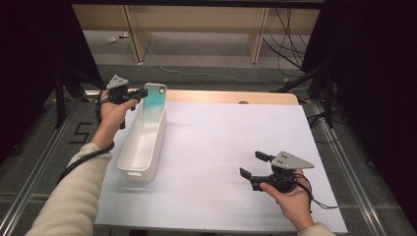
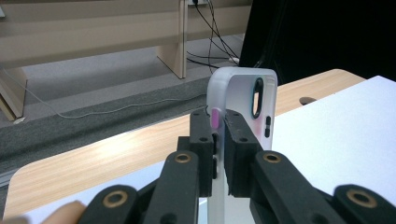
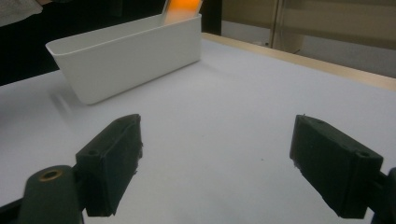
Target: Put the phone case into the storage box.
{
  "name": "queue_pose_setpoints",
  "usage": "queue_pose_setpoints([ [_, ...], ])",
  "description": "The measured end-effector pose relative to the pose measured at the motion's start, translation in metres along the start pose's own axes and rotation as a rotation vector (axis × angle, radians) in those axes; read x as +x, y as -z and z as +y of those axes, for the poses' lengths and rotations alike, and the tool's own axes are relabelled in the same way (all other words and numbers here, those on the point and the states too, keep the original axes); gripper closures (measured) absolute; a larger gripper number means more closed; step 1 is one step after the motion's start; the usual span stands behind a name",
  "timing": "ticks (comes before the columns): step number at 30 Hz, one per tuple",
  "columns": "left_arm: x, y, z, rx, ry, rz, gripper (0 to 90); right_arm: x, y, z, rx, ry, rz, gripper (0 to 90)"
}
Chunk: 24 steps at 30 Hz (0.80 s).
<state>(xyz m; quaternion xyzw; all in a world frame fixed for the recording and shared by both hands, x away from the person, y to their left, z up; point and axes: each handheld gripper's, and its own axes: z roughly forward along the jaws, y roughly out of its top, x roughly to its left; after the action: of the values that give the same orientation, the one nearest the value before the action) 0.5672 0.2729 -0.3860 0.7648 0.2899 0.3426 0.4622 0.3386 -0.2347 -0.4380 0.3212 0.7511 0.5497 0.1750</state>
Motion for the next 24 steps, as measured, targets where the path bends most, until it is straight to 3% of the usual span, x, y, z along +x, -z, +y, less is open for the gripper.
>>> queue_pose_setpoints([
  [21, 0.0022, -0.0003, -0.0069, 0.01, -0.004, 0.004, 82.6, 0.0011, 0.0011, 0.0012, 0.01, -0.006, -0.001, 17.6],
  [24, 0.003, -0.0006, -0.0082, 0.013, -0.007, 0.006, 82.5, -0.0002, 0.0, 0.0011, -0.006, 0.018, -0.01, 17.6],
])
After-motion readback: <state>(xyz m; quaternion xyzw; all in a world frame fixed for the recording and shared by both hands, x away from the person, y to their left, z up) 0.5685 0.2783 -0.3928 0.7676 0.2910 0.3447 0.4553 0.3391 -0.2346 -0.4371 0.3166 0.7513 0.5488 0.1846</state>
